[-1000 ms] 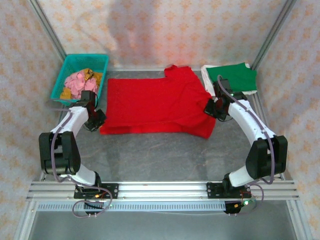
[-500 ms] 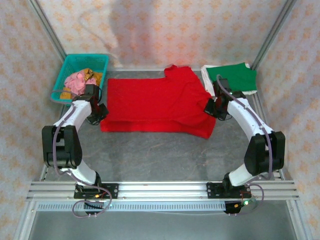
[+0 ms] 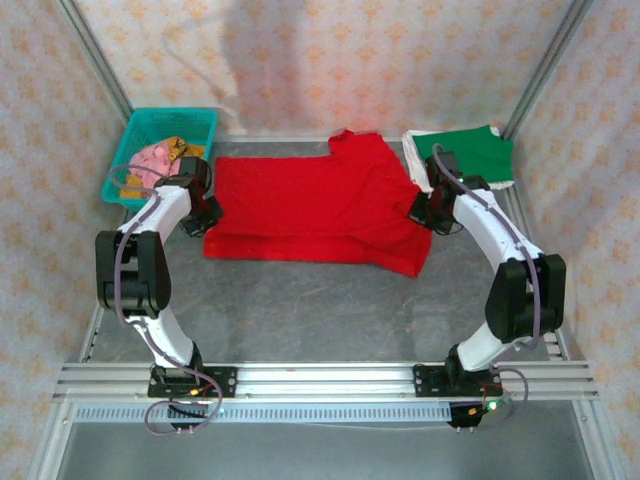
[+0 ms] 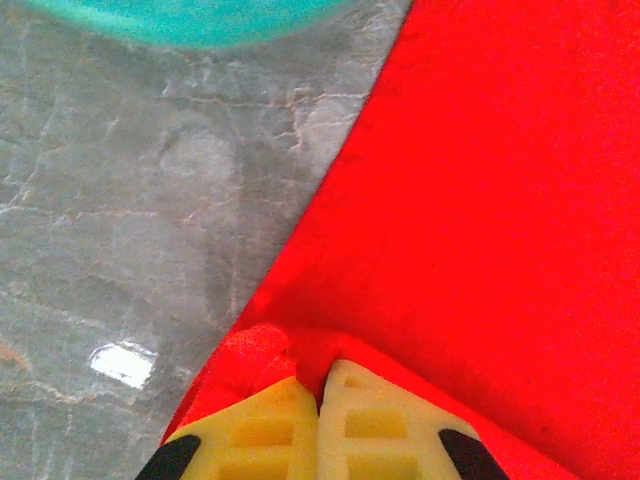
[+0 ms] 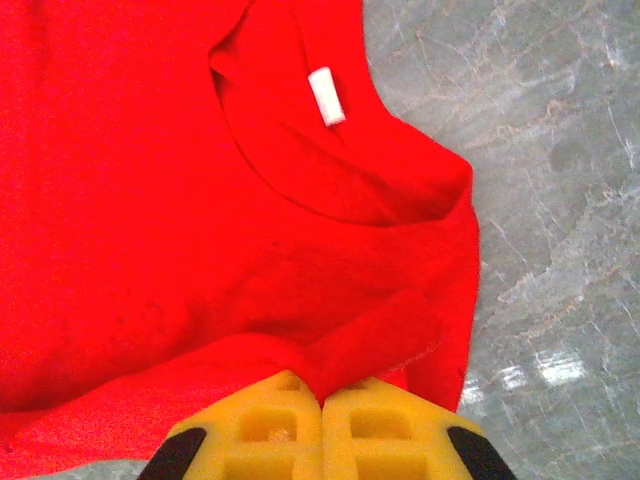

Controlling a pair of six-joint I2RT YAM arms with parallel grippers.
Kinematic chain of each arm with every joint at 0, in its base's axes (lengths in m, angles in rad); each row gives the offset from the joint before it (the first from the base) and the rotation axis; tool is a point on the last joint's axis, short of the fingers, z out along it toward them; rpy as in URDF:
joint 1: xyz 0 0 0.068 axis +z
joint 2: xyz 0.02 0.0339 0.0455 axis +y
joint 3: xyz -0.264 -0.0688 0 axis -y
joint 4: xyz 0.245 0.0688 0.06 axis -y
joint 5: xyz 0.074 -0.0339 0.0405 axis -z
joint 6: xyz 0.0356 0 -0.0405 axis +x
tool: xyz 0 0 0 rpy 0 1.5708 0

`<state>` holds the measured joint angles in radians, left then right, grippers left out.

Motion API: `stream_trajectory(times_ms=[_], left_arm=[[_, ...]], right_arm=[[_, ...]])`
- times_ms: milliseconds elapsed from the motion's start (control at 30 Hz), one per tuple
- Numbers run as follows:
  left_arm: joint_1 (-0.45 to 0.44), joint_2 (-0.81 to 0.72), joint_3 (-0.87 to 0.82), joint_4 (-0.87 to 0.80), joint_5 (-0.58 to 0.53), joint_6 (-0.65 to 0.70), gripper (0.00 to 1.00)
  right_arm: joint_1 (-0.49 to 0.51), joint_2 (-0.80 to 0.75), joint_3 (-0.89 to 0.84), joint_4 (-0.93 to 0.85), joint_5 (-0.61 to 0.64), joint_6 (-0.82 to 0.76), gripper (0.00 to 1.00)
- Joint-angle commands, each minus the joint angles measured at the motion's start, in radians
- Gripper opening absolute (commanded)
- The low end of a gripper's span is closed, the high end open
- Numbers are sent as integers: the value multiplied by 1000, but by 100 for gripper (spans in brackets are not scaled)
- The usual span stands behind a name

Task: Fold and stack the t-shirts

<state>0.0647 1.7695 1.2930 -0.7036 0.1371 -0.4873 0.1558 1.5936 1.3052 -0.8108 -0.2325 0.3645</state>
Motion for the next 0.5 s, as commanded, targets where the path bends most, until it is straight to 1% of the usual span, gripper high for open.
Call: stream_trajectory(times_ms=[0,67,100,133,167,200,267,300,333,400,467], left_arm=[[-10,36,61,-46,-57,34,17],[-16,30,70,-47,-79,38,36],[-22,12,63,-46,-104,34,42],[-29,-16,48,-42,-132,26,46],[-35,-46,28,-38,-159,16,46],[-42,-89,-3,-31,-188,5,48],[-53,-173,-74,-16,-236,-19,49],[-60,-216,-118,-3,-249,-30,50],[-63,-253,-165,13,-249,-38,51],[-66,-300,-245,39,-225,-40,50],[-70,-317,-301,63,-194,-41,50]], right_arm=[[-9,42,69,2,31,-12,1],[-16,69,91,2,33,-9,8],[-22,78,100,5,32,-8,11],[-27,80,99,15,30,-6,16],[-28,78,94,22,31,-4,21],[-28,70,86,29,32,-4,22],[-29,37,50,50,33,-1,28],[-29,13,23,64,34,-2,33],[-29,-8,-4,75,32,-4,34],[-29,-53,-47,82,33,-9,39],[-29,-107,-92,89,18,-6,40]])
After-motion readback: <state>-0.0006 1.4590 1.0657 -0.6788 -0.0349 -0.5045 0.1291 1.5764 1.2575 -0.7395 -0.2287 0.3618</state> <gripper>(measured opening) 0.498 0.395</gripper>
